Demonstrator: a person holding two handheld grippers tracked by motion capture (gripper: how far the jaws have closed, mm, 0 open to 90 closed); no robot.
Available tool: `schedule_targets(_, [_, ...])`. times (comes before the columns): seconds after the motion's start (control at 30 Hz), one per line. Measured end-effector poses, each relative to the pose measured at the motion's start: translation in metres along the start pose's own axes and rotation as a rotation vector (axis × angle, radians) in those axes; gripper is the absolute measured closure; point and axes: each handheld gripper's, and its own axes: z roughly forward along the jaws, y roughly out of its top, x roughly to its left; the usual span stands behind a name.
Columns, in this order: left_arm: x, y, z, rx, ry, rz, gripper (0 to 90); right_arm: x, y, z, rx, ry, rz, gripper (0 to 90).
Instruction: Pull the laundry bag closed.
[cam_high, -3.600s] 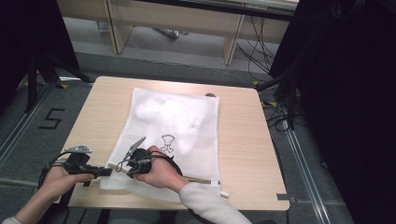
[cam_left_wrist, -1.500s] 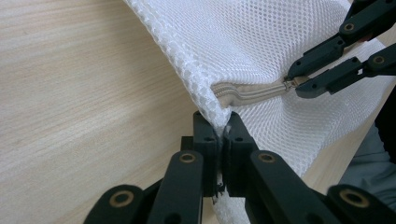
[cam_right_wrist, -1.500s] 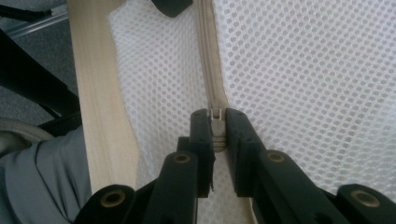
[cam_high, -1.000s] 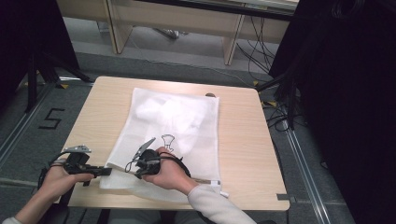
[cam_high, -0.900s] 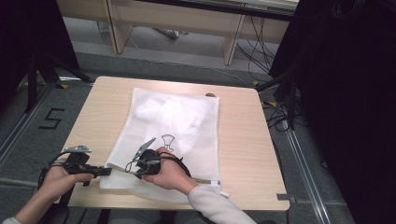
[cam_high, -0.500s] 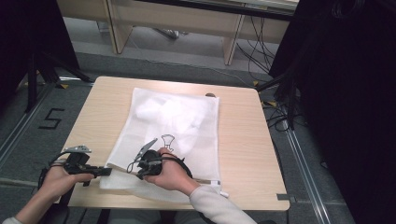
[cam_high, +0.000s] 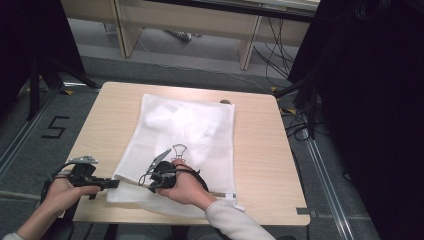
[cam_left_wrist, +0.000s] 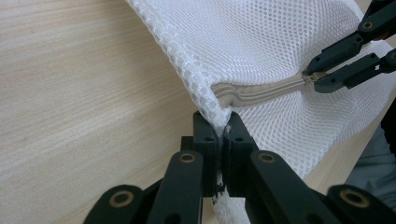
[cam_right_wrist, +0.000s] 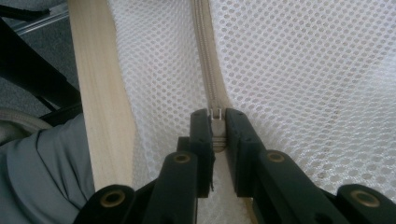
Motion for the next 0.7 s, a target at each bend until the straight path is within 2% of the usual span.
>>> schedule_targets(0.07, [0.0003,-0.0004,0.0003,0.000,0.001,0.000,85.7,0.0007,-0.0002,0.0002,0.002,-0.005,0.013,82.6])
schedule_targets(0.2, [-0.0001,-0.0003,0.0006,0.001,0.006,0.002,85.7,0.0011,0.0007,0.0002,0.004,-0.011,-0.001,82.7])
schedule_targets(0.37, [-0.0016,0.0003,-0.0002,-0.001,0.014,0.010,85.7,0.0033,0.0013,-0.0041,0.002,-0.009,0.012,82.7])
schedule_targets(0.57, [-0.0015,0.0001,-0.0003,0.000,0.015,0.016,85.7,0.0014,-0.0004,-0.0045,-0.006,-0.010,-0.007,82.7])
schedule_targets(0.7, [-0.0015,0.0000,-0.0008,0.000,0.020,0.022,85.7,0.0030,-0.0006,-0.0052,0.012,-0.012,0.007,82.7])
